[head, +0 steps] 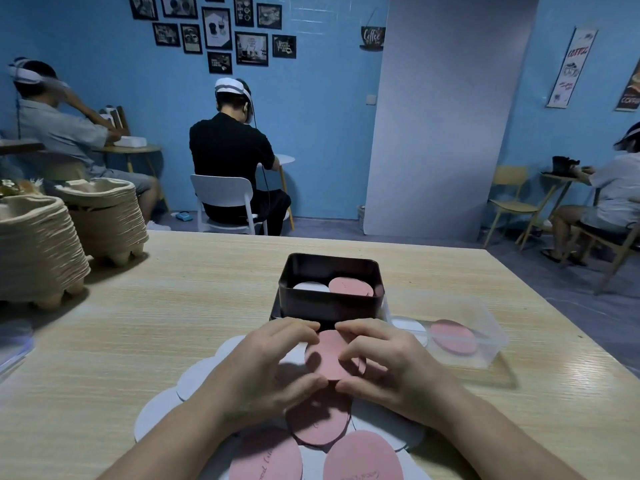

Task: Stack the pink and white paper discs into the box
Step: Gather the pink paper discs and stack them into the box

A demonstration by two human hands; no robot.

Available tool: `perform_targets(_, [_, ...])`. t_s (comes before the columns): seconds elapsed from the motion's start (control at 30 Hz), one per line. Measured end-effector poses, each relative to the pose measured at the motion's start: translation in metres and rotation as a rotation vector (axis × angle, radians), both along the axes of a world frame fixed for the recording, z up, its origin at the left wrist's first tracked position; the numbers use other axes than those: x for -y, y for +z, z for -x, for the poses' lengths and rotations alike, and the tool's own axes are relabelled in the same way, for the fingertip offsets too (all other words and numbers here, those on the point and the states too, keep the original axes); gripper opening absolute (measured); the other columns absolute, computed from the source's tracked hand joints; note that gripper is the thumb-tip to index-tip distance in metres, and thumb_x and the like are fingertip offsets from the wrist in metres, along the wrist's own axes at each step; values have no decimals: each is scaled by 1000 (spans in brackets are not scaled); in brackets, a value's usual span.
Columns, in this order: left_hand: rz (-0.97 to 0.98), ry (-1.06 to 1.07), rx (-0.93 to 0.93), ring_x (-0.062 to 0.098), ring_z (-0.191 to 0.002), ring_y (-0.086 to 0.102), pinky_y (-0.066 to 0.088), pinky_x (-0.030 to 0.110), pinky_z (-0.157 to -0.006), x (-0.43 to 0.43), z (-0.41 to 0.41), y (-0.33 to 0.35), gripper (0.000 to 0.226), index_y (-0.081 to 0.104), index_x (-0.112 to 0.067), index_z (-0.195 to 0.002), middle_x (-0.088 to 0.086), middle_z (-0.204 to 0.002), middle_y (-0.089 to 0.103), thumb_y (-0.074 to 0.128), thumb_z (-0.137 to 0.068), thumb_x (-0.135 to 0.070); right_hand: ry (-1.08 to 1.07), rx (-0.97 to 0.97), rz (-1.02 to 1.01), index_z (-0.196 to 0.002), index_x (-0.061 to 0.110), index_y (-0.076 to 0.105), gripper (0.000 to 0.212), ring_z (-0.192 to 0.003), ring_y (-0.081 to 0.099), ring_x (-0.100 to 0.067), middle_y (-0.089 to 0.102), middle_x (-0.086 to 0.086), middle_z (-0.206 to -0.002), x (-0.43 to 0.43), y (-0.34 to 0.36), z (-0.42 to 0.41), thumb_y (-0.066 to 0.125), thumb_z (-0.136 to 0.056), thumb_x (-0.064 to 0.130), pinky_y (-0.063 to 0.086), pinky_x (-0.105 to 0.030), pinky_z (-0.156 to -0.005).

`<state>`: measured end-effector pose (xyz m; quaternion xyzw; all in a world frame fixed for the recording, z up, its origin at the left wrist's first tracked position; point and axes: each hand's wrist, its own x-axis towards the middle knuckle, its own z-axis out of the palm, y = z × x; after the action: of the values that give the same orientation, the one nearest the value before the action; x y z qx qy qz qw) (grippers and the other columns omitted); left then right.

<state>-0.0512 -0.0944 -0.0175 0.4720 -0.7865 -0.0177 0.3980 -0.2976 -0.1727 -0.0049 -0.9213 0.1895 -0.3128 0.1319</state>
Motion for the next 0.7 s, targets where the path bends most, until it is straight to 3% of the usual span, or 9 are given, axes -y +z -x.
perform_targets(0.17, [20, -83, -39, 9, -93, 67, 54, 32, -79, 0, -2, 2, 25, 66, -25, -103, -16, -105, 71, 80, -87, -38, 7, 40, -17, -95, 26, 66, 28, -131, 56, -4, 61, 3, -139, 0, 1, 3, 79, -87, 50, 45, -16, -100])
perform_targets(0.3, [35, -96, -58, 6, -102, 70, 55, 25, -79, 0, 3, 1, 23, 68, -22, -101, -19, -101, 70, 83, -86, -33, 40, 70, -13, -98, 23, 67, 35, -133, 56, -5, 61, 0, -141, 2, 0, -1, 83, -83, 50, 47, -20, -103])
perform_targets(0.4, [39, -90, -51, 1, -100, 65, 51, 18, -80, 1, 3, 1, 23, 70, -21, -100, -18, -109, 70, 85, -85, -30, 48, 84, 10, -100, 20, 67, 37, -134, 56, -6, 61, -3, -143, 3, -2, -4, 84, -83, 48, 47, -19, -103])
perform_targets(0.6, [56, -68, -36, 6, -101, 67, 58, 29, -73, 2, 3, -1, 26, 71, -23, -101, -14, -118, 69, 89, -83, -25, 34, 60, -10, -102, 25, 65, 35, -140, 50, -4, 59, -3, -146, 3, -1, -1, 80, -85, 51, 47, -21, -105])
perform_targets(0.7, [74, -68, 12, 5, -103, 67, 57, 29, -78, 1, 4, -1, 19, 70, -23, -98, -13, -117, 69, 83, -87, -31, 28, -5, 16, -103, 26, 65, 32, -142, 48, -4, 59, -2, -146, 3, -1, 0, 79, -86, 49, 48, -24, -105])
